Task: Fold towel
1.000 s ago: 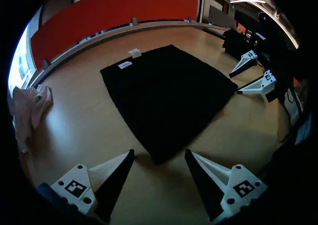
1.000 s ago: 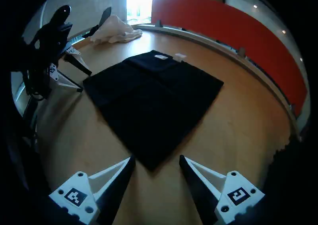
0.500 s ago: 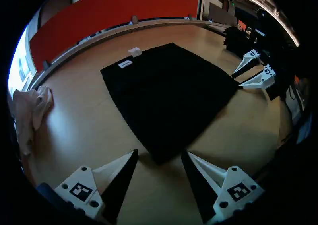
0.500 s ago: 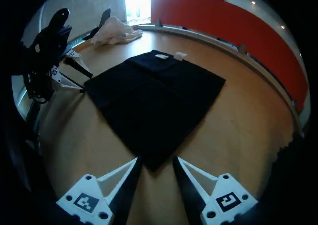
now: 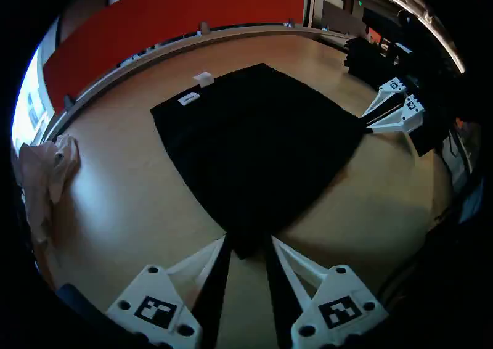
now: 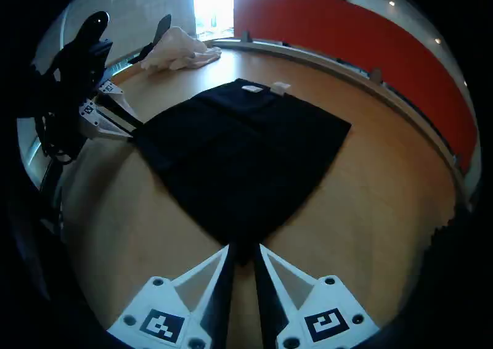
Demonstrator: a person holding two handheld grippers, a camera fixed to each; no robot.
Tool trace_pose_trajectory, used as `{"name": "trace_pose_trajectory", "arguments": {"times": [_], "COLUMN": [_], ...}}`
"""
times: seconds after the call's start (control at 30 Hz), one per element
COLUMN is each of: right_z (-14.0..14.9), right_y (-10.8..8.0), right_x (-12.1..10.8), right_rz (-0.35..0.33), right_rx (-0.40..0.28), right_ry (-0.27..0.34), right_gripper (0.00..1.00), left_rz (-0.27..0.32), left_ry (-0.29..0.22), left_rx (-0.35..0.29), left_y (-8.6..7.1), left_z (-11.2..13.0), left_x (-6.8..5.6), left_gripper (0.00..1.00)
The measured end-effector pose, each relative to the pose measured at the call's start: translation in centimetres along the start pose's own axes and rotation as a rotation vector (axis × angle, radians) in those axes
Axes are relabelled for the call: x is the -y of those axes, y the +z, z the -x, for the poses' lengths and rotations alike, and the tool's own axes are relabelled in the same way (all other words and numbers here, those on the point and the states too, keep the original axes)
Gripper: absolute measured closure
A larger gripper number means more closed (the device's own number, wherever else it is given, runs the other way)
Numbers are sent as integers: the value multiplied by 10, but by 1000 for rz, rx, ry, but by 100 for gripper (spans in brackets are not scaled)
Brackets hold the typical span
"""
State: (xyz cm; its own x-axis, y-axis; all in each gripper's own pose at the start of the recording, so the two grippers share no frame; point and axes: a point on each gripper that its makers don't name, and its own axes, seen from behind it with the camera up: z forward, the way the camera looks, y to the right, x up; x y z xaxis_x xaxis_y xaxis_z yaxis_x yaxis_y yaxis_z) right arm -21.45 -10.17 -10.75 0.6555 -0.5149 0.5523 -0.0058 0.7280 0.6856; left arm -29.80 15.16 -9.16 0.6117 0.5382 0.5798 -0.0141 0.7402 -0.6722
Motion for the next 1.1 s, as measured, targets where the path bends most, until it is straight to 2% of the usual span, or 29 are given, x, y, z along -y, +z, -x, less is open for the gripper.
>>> {"name": "trace_pose_trajectory", "arguments": {"times": [0.03,0.17,0.5,0.8,1.1], "right_z": [0,-1,-11,-31,-49], "right_y": [0,-2,-14,-35,-64], "right_x": [0,1,-3,-8,-2], "right_rz": [0,1,20,40,50], "right_rx": [0,-1,-19,-56,-78], "right_ry": [1,6,-7,5,-26], "right_gripper": [81,83,84,84,84], "left_rz": [-4,-14,-6,-12,-14], "left_ry": [-4,-19,-52,-88,-97], "left_rx": [2,9,0,-25,-41], "left_y": [0,0,-6,-30,-61], "left_z": [0,-2,-10,-28,-45], "left_x": [0,1,-1,-2,-7], "left_gripper": [76,82,83,83,83]}}
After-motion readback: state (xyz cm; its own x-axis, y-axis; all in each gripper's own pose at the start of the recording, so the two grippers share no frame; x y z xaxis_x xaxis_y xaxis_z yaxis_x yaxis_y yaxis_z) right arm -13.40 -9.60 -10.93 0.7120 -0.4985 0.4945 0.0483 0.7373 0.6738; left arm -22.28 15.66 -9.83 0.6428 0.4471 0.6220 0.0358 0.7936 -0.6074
